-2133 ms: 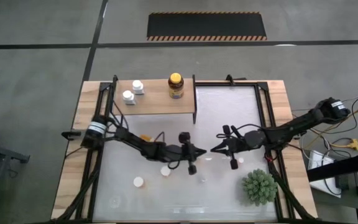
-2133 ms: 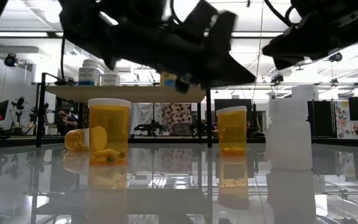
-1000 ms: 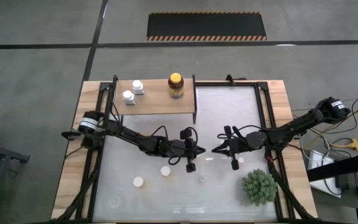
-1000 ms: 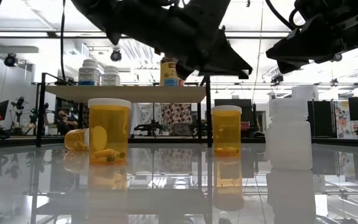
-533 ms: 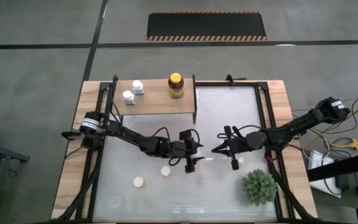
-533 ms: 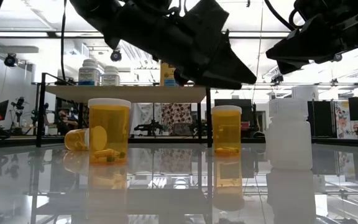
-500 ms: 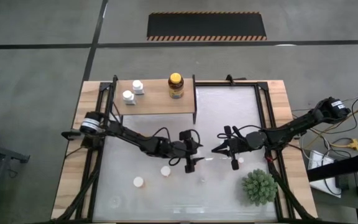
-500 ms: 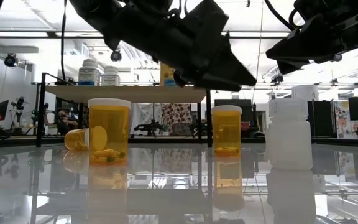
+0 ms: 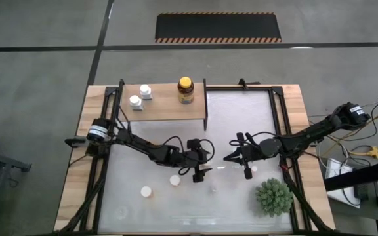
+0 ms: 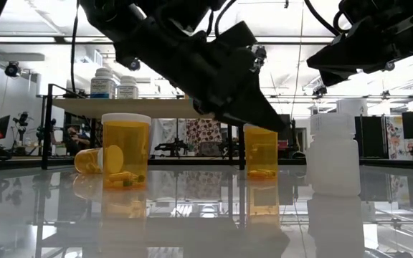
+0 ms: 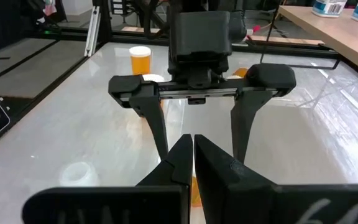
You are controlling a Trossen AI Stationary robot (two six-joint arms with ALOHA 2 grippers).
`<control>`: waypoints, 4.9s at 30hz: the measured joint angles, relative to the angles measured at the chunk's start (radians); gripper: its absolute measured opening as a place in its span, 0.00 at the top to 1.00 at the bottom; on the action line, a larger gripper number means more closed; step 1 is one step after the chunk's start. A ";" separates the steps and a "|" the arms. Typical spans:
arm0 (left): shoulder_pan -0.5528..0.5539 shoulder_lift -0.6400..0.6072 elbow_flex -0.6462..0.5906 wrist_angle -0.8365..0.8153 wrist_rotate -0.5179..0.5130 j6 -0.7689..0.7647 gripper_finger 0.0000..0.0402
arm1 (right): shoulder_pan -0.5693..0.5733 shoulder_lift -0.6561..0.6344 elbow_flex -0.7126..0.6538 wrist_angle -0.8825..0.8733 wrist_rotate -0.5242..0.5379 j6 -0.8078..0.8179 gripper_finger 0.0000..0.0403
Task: Pick and place medicine bottles onto shelf by color
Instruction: Put the orange pill bottle on the shelf
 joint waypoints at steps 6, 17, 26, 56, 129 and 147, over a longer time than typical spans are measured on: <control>0.000 0.000 -0.009 -0.017 0.000 -0.037 0.26 | 0.000 0.000 0.000 0.000 0.000 0.000 0.98; 0.000 0.001 -0.032 -0.005 0.000 -0.064 0.37 | 0.000 0.000 0.000 0.001 0.000 0.002 0.98; 0.000 0.001 -0.033 0.005 0.000 -0.066 0.48 | 0.000 0.000 0.000 0.001 0.000 0.002 0.98; 0.138 -0.698 -0.083 -0.568 -0.501 -0.055 0.52 | 0.000 0.000 -0.001 0.009 0.000 0.024 0.98; 0.306 -0.826 -0.018 -0.741 0.024 -0.136 0.41 | 0.000 0.000 0.007 0.015 -0.002 0.062 0.98; -0.190 -0.541 -0.079 -1.203 -0.062 -0.297 0.41 | 0.000 0.000 0.007 0.015 -0.009 0.035 0.98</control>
